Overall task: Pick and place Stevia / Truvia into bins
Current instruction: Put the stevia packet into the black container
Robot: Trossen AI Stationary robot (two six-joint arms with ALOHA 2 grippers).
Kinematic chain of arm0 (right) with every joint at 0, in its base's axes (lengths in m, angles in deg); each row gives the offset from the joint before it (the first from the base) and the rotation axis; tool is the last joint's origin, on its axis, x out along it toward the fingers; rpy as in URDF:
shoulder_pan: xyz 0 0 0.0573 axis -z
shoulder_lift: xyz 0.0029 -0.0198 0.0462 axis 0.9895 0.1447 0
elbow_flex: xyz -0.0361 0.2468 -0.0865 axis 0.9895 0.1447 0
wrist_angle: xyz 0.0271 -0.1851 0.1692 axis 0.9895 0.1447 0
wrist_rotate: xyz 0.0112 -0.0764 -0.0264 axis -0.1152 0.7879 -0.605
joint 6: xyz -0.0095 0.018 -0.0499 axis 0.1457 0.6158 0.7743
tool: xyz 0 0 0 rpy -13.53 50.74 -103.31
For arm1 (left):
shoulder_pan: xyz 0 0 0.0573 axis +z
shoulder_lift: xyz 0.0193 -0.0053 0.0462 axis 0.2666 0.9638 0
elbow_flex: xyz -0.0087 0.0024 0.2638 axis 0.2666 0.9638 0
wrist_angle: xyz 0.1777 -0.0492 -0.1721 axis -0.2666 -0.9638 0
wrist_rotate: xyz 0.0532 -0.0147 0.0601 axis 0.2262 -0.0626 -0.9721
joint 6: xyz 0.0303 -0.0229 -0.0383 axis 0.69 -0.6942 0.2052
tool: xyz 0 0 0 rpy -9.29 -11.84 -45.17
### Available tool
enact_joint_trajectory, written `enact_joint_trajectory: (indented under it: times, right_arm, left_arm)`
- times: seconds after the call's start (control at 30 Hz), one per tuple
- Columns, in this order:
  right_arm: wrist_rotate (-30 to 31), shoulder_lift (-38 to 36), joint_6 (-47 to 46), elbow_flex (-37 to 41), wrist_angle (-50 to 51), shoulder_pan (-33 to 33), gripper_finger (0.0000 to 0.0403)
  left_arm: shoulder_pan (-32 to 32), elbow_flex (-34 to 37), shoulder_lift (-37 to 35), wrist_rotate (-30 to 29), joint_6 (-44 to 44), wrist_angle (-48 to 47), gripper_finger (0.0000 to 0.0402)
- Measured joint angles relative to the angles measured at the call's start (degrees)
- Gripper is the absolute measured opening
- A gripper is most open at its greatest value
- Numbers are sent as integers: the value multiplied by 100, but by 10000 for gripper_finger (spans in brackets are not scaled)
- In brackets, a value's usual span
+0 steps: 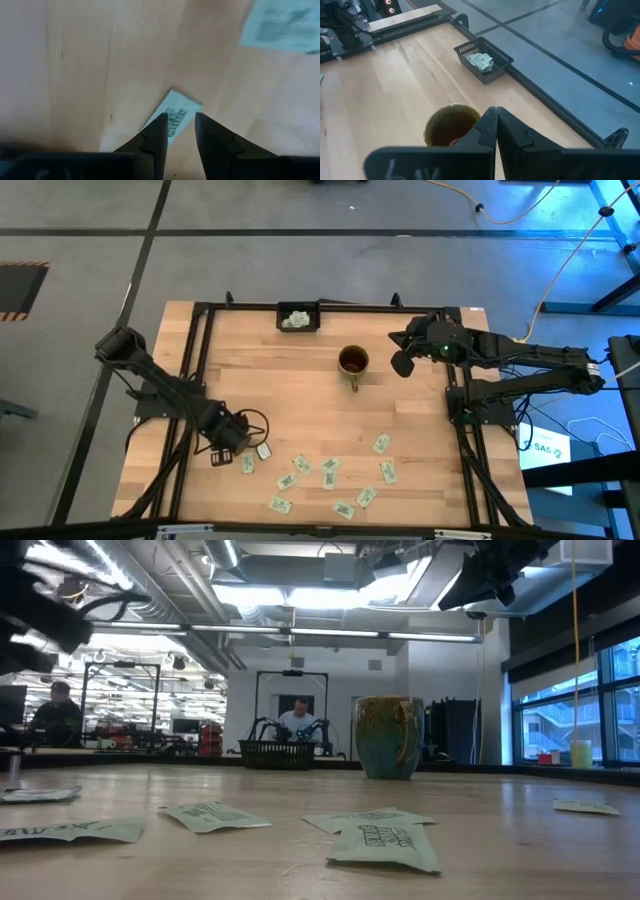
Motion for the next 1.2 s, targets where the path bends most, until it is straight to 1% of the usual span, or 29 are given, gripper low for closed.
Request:
enact_joint_trajectory:
  times: [0.13, 0.23, 0.3, 0.43, 0.53, 0.63, 0.87, 0.97, 1.07, 1.2]
  right_arm:
    - [0, 0, -10, 0, 0, 0, 14]
    - [2, 0, -18, 0, 2, 0, 14]
    - [0, 0, -18, 0, 2, 0, 14]
    - [0, 0, -19, 0, 4, 0, 14]
    - [2, 0, -9, 0, 9, 0, 14]
    - [0, 0, -1, 0, 17, -2, 14]
    - [2, 0, 20, 0, 24, -1, 14]
    - [0, 0, 47, 0, 26, 0, 14]
    - [1, 0, 156, 0, 24, -1, 14]
    - [2, -2, 175, -2, 13, -2, 14]
  left_arm:
    - [-177, 288, 2, -77, -323, 340, 92]
    - [-229, 576, 2, -122, -630, 500, 96]
    - [-228, 765, 2, -128, -795, 769, 97]
    - [-223, 1090, -33, -27, -862, 1246, 95]
    - [-222, 1136, -28, -17, -864, 1251, 86]
    - [-218, 1134, -22, -18, -864, 1202, 69]
    - [-211, 1081, -2, 70, -898, 1268, 12]
    - [-103, 898, 13, 189, -814, 1298, 4]
    - [212, 570, -91, 285, -477, 1406, 3]
    - [859, 100, -246, 334, 203, 1489, 3]
